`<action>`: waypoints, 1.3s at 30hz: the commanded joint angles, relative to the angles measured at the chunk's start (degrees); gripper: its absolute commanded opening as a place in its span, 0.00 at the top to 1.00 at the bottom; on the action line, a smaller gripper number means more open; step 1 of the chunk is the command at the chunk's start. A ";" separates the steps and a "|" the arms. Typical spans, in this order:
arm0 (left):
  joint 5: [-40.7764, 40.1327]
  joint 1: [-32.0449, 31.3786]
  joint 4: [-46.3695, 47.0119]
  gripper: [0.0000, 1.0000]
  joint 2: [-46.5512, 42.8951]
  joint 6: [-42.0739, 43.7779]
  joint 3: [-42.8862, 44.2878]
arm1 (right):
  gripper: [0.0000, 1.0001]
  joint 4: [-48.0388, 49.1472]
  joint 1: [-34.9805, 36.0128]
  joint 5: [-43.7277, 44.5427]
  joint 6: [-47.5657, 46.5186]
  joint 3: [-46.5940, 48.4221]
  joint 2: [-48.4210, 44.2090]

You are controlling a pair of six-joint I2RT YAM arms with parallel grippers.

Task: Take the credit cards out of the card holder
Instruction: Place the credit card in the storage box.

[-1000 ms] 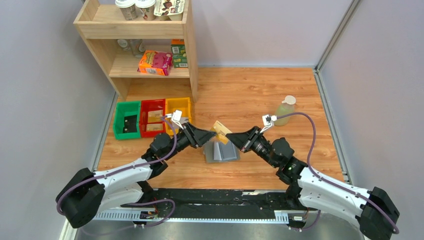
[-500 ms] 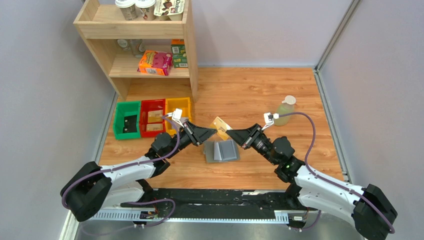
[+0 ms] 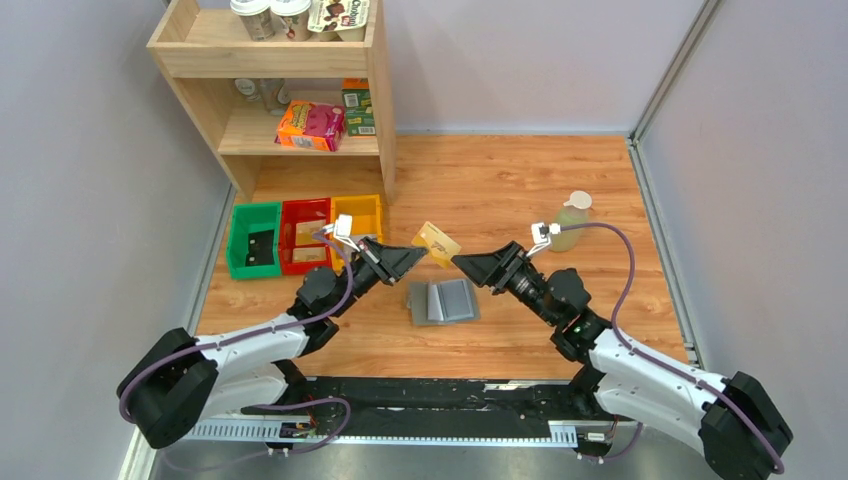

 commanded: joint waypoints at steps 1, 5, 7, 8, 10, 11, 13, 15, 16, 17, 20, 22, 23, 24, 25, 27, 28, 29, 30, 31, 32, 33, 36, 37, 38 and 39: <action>-6.14 1.42 -3.52 1.00 -4.39 2.58 -0.56 | 0.13 -8.35 -2.44 -2.11 -4.65 3.13 -2.88; -7.65 5.10 -8.79 1.00 -6.94 4.25 -0.65 | 0.00 -19.68 -2.88 -0.45 -11.15 5.68 -7.45; -8.27 8.00 -12.22 1.00 -8.43 4.34 -0.82 | 0.00 -26.88 -2.97 1.83 -14.40 7.52 -9.38; -8.27 9.33 -14.84 1.00 -9.14 4.86 -0.82 | 0.00 -29.44 -3.05 2.54 -15.81 8.49 -10.44; -8.01 13.28 -19.23 1.00 -11.25 5.48 -1.09 | 0.00 -33.93 -3.05 2.72 -18.88 10.33 -12.37; -7.83 16.17 -20.57 1.00 -12.91 5.83 -1.17 | 0.00 -36.99 -3.05 4.98 -20.29 11.04 -13.43; -7.31 20.47 -24.61 1.00 -15.37 6.45 -1.61 | 0.00 -40.53 -3.05 6.41 -22.93 12.01 -15.19; -5.65 25.65 -27.07 1.00 -17.40 7.15 -2.23 | 0.00 -42.90 -3.05 7.29 -24.43 12.36 -16.77; -4.94 27.34 -29.43 1.00 -18.63 8.02 -2.06 | 0.00 -43.61 -3.05 7.12 -24.96 12.28 -17.30; -4.93 30.92 -30.94 1.00 -19.08 8.38 -2.05 | 0.00 -43.96 -3.05 6.85 -25.40 12.10 -17.57; -2.04 37.71 -34.29 1.00 -20.22 9.79 -1.88 | 0.00 -44.32 -3.05 6.06 -26.45 11.49 -18.27; -0.90 42.98 -34.90 1.00 -19.35 10.49 -1.35 | 0.00 -44.41 -3.05 5.62 -26.98 11.22 -18.53; -0.80 44.57 -35.51 1.00 -18.82 11.62 -1.09 | 0.00 -44.41 -3.05 5.36 -27.25 11.13 -18.62; -0.97 46.41 -35.96 1.00 -17.68 12.16 -0.04 | 0.00 -44.49 -3.05 5.10 -27.42 10.87 -18.88; -1.41 46.86 -36.66 1.00 -17.15 13.90 0.49 | 0.00 -44.50 -3.05 5.01 -27.69 10.78 -19.06; -2.99 48.27 -37.10 1.00 -14.69 16.71 2.42 | 0.00 -44.50 -3.05 4.92 -28.21 10.52 -19.85; -4.04 48.88 -37.45 1.00 -12.60 17.43 2.95 | 0.00 -44.58 -3.05 4.74 -28.56 10.34 -20.20; -4.14 49.24 -37.11 1.00 -11.62 18.48 3.83 | 0.00 -44.67 -3.05 4.74 -28.83 10.25 -20.64; -4.40 49.94 -36.67 1.00 -9.35 19.27 4.18 | 0.00 -44.76 -3.05 4.66 -29.00 10.08 -20.99; -4.40 50.12 -36.49 1.00 -8.02 20.59 5.23 | 0.00 -44.93 -3.05 4.65 -29.18 10.08 -21.43; -4.40 50.29 -36.49 1.00 -6.09 21.30 5.76 | 0.00 -45.20 -3.05 4.65 -29.36 9.99 -21.70; -6.32 50.30 -36.92 1.00 -4.85 22.87 6.99 | 0.00 -45.37 -3.14 4.65 -29.45 9.90 -22.13; -7.56 50.38 -37.10 1.00 0.51 25.25 9.19 | 0.00 -45.73 -3.05 4.74 -29.88 9.90 -22.93; -8.61 50.38 -37.45 1.00 1.83 25.96 9.98 | 0.00 -45.81 -3.05 4.74 -29.97 9.90 -23.10; -8.71 50.38 -36.67 1.00 2.53 26.57 10.16 | 0.00 -45.81 -3.05 4.74 -30.15 9.73 -23.37; -8.36 50.38 -36.23 1.00 4.02 26.75 10.51 | 0.00 -45.81 -3.05 4.74 -30.24 9.73 -23.46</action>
